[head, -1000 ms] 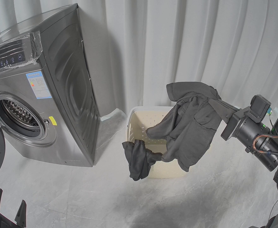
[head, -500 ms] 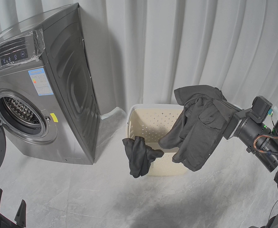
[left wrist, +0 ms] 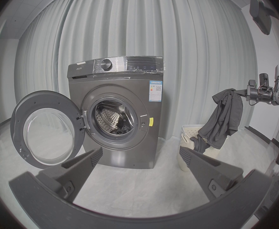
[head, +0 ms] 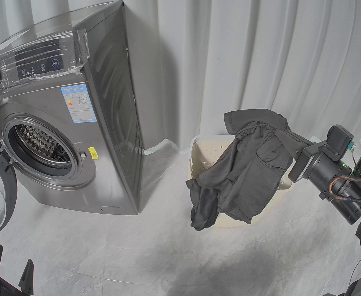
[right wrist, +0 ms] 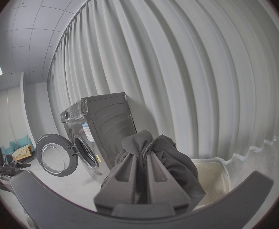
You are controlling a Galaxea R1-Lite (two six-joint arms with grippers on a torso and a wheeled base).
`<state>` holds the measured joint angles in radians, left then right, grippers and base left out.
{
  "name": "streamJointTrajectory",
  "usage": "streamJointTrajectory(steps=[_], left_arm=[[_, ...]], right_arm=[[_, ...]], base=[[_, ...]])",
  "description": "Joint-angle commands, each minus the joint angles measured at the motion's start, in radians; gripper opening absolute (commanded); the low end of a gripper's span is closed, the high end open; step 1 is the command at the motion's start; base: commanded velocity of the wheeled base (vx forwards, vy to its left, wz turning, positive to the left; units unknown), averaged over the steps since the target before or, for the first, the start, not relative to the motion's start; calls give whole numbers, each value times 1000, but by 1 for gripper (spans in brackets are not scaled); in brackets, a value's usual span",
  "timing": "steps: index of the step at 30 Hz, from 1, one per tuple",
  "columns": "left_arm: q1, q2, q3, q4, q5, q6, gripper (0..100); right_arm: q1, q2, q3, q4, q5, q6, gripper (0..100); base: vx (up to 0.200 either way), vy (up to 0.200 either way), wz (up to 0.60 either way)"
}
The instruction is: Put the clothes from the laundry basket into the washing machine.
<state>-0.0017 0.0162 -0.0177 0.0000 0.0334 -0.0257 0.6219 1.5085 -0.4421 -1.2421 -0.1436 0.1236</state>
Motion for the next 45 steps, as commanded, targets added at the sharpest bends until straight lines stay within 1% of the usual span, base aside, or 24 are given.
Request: streamJointTrajectory(steps=[1,7,14,27,36,45], left_arm=[[0,-16,18,0,0,-2,100],[0,-16,18,0,0,-2,100],[0,-16,18,0,0,-2,100],[0,-16,18,0,0,-2,100],[0,-16,18,0,-1,0,100],[0,-16,16,0,-3,-2,100]], right_arm=[[1,1,-1,-3,1,1,0],[5,2,-15,-11,2,1,0],[36,2,-24,-19,6,10,0],[36,2,-24,-19,9,10,0],[36,6,-21,-19,10,10,0],[36,7,-18,-19,10,10,0]], base=[[0,200,0],[0,200,0],[0,200,0],[0,200,0],[0,0,0],[-200,0,0]])
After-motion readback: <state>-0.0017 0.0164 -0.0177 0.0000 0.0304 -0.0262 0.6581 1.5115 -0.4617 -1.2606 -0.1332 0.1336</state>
